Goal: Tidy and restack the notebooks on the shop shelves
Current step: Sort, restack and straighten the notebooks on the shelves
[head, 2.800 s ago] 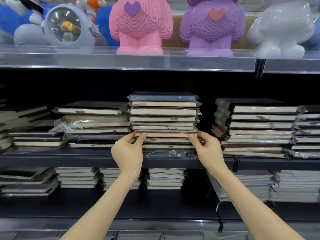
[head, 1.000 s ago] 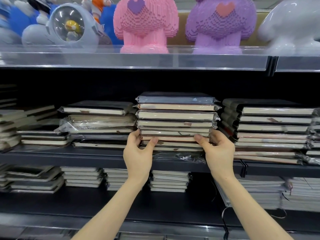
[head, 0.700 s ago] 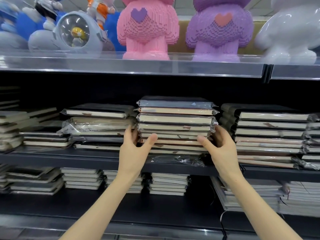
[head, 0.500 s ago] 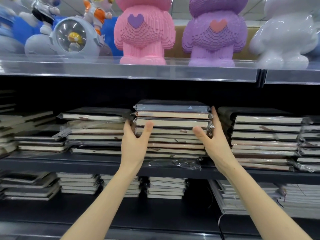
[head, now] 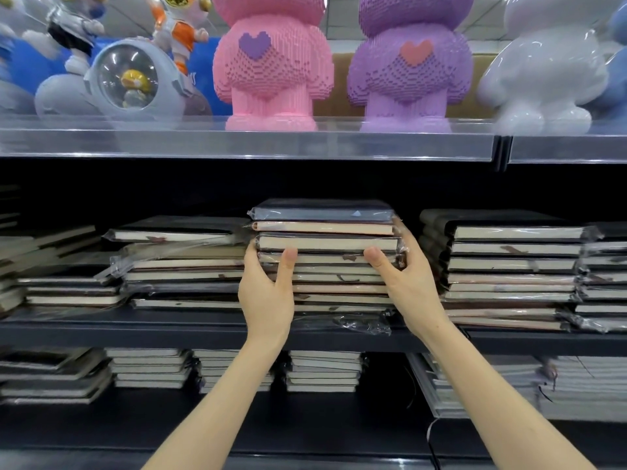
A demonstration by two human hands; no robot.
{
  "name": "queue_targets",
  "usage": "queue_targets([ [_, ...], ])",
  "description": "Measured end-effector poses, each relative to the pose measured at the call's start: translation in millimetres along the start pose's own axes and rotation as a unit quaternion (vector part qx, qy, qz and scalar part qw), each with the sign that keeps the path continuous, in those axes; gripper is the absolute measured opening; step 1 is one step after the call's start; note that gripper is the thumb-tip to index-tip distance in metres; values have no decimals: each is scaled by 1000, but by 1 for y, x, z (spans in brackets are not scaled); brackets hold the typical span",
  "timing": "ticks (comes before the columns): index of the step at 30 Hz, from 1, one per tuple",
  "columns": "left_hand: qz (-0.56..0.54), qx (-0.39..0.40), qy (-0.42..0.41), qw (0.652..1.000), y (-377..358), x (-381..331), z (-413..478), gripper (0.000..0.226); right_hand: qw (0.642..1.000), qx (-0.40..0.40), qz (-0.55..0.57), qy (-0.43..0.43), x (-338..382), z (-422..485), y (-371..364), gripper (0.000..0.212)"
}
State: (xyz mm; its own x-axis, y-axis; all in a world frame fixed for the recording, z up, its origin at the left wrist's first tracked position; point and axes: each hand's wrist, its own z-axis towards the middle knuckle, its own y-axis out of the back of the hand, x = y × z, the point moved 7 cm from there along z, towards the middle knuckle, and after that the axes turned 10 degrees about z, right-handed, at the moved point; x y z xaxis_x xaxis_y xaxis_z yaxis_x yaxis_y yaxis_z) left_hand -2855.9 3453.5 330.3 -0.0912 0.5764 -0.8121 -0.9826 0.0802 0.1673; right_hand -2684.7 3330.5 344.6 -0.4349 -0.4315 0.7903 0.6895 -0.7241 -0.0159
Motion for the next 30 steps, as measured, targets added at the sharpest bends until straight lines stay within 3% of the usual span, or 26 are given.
queue_targets([
  [3, 2, 5, -38, 999, 9, -6, -4, 71, 1000, 10, -3, 19, 8, 2, 4, 81],
  [5, 75, -53, -82, 992, 26, -17, -9, 64, 999, 22, -6, 39, 17, 5, 3, 82],
  [7, 209, -132, -162, 955, 45, -39, -9, 54, 997, 39, -21, 58, 25, 9, -1, 80],
  [9, 273, -172, -247, 914, 55, -56, 2, 55, 997, 47, -36, 57, 26, 15, -2, 77],
  [11, 310, -126, -293, 896, 51, -64, 24, 69, 996, 54, -44, 61, 25, 18, -1, 73],
  [14, 339, 105, -212, 911, 27, -47, 51, 95, 994, 68, -56, 65, 21, 20, 3, 59],
  [16, 331, 171, -195, 908, 19, -35, 54, 100, 992, 77, -63, 71, 18, 22, 3, 49],
  [19, 297, 174, -226, 911, 15, -31, 55, 99, 993, 70, -52, 82, 14, 24, 3, 44],
  [24, 269, 171, -245, 916, 9, -31, 51, 91, 995, 46, -23, 87, 6, 26, 4, 57],
  [30, 223, 164, -243, 930, 4, -31, 48, 94, 995, 38, -14, 90, 4, 28, 5, 42],
])
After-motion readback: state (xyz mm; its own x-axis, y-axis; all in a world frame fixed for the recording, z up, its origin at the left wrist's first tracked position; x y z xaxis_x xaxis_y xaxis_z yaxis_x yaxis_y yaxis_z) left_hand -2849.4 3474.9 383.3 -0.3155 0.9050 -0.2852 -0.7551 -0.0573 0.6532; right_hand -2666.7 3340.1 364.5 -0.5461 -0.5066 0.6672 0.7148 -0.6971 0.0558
